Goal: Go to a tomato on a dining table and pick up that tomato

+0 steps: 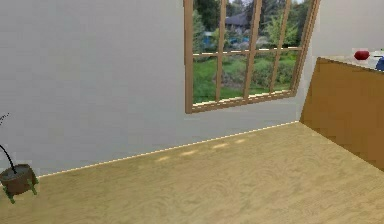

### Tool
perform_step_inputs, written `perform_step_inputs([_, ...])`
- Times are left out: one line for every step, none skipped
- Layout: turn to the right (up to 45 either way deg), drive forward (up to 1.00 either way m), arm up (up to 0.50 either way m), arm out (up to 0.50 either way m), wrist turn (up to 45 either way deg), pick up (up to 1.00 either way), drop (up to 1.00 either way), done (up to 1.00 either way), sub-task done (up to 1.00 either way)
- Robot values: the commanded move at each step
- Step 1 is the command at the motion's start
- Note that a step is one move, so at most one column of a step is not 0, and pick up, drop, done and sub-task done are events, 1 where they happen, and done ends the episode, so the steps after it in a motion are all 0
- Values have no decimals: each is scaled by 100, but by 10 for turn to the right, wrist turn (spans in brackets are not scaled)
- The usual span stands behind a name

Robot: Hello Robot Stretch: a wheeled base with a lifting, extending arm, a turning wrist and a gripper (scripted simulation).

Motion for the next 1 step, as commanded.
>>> perform_step_inputs([0,0,0,0,450,0,0,0,0])
